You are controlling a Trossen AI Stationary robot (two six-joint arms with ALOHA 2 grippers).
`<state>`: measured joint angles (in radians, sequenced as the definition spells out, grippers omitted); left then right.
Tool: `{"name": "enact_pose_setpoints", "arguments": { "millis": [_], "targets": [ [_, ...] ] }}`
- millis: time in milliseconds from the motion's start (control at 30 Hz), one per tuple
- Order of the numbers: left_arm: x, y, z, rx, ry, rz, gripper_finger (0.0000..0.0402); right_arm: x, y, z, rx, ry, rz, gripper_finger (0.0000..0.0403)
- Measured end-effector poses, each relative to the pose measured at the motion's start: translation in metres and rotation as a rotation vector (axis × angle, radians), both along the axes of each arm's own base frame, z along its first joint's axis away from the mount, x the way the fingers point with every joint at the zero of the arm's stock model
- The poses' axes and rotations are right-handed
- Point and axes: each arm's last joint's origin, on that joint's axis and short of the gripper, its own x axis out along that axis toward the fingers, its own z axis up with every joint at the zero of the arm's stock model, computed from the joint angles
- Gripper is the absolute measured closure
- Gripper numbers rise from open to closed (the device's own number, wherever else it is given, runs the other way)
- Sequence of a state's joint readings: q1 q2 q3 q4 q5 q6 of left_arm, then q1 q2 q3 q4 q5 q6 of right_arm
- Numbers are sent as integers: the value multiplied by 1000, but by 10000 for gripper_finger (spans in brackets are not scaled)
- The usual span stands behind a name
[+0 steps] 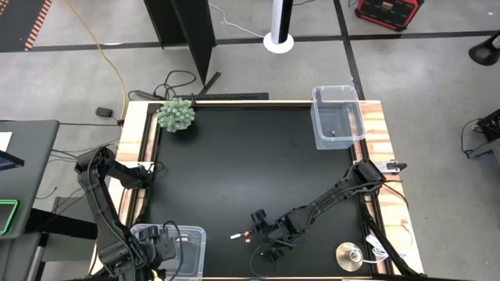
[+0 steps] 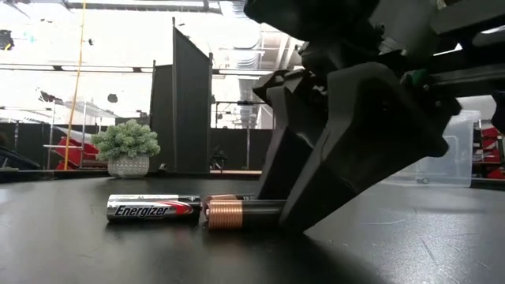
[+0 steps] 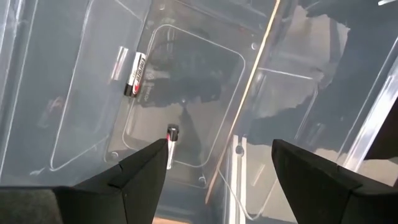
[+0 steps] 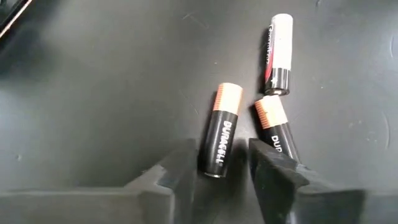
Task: Sort batteries
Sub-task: Put the bottom black battery into the top transparent bin
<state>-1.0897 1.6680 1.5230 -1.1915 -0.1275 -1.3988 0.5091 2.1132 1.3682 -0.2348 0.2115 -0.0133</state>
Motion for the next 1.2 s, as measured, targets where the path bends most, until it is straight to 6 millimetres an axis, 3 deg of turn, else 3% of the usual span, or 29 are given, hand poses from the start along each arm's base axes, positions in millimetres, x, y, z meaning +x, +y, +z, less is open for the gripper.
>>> {"name": "enact_pose_setpoints", "arguments": {
  "millis": [300, 633, 800, 967, 1200],
  "targets": [
    [0, 0, 0, 2, -3, 1, 121, -4, 6, -1, -35, 4, 43, 383],
    [1, 1, 0, 26, -42, -1, 121, -8, 21, 8, -79, -17, 137, 392],
    [6, 1, 1, 48, -117, -23, 121, -9, 27, 37, -78, -97, 193, 394],
    [24, 4, 4, 80, -244, -74, 121, -12, 18, 67, -85, -163, 213, 394],
    [65, 18, 11, 180, -451, -208, 121, -26, -5, 141, -75, -349, 257, 395]
  ]
}}
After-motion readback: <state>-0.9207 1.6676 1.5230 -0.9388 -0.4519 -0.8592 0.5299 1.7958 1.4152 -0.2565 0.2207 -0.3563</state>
